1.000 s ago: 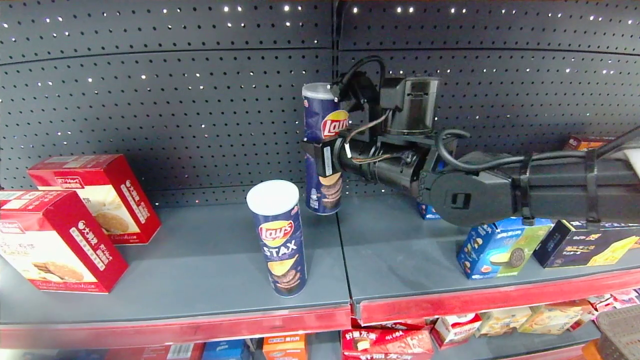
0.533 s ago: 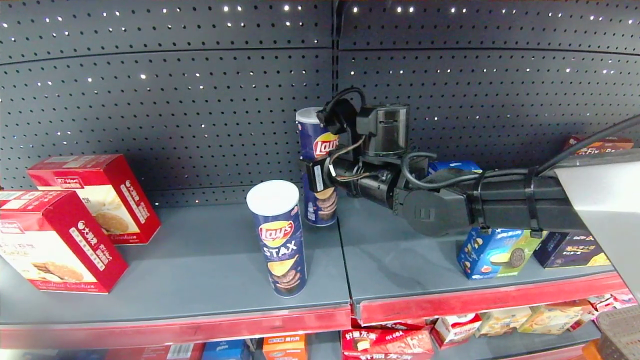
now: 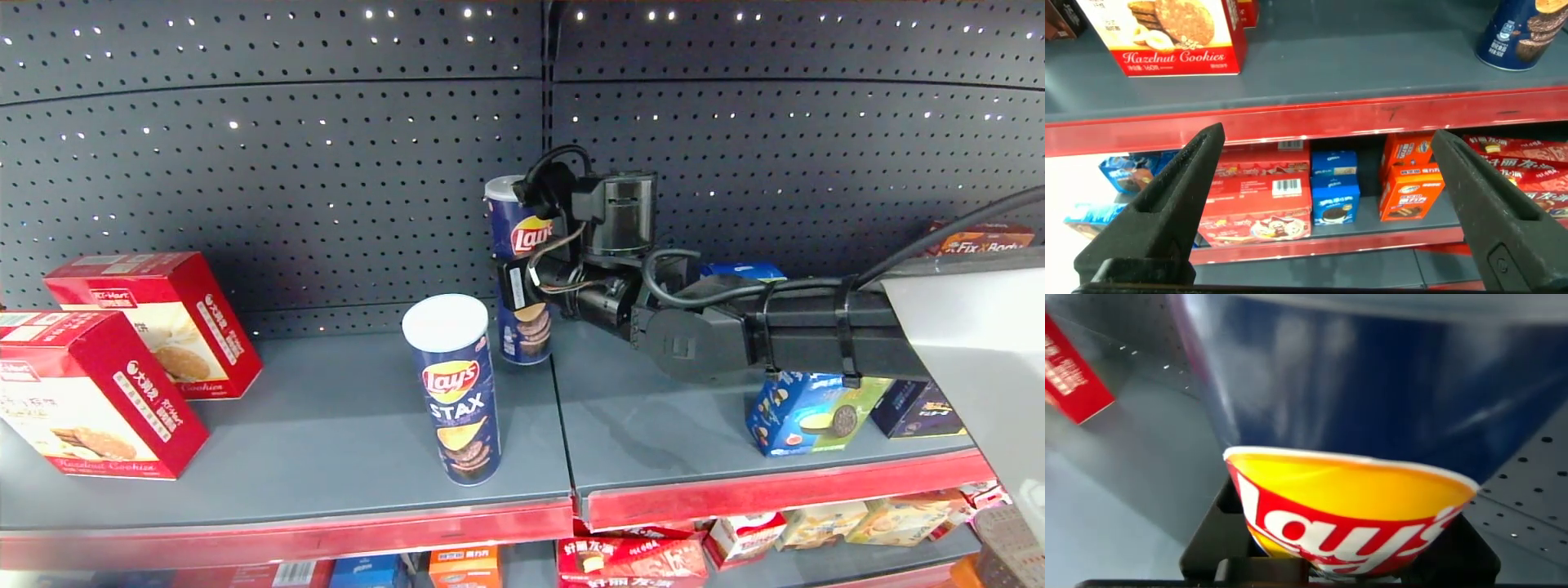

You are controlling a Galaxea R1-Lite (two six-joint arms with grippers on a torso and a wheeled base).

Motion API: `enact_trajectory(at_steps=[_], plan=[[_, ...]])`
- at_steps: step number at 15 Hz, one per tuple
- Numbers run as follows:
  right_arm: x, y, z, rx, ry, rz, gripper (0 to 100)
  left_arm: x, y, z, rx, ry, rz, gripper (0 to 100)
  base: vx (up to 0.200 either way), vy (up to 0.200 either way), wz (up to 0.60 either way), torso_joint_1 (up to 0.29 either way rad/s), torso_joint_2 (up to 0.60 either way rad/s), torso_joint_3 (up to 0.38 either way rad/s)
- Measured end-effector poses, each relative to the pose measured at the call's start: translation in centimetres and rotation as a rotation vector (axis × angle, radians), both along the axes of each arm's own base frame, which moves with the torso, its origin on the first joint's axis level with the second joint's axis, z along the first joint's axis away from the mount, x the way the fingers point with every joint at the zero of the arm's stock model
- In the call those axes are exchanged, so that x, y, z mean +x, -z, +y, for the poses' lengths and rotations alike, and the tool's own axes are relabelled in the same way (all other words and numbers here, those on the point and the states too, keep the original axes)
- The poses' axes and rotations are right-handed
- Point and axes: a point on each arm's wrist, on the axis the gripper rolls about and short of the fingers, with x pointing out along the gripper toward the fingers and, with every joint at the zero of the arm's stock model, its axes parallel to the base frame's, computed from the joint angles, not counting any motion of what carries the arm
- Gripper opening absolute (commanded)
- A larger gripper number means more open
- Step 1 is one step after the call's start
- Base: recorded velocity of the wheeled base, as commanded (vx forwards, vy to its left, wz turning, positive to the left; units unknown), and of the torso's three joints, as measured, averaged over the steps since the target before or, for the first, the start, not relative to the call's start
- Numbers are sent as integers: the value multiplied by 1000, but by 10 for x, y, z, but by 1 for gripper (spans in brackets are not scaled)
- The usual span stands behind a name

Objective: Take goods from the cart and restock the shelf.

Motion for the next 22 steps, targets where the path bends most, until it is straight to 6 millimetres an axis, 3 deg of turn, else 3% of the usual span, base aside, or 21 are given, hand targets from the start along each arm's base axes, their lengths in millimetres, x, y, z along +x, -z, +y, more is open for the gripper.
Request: enact_trajectory(at_steps=[14,22], plan=[[11,14,-22,-45,86,43,0,0,0,0,0,0,1,100,0,0,0,0,0,0],[8,20,-8,2,57,-6,0,0,0,0,0,0,2,100,0,0,0,0,0,0]])
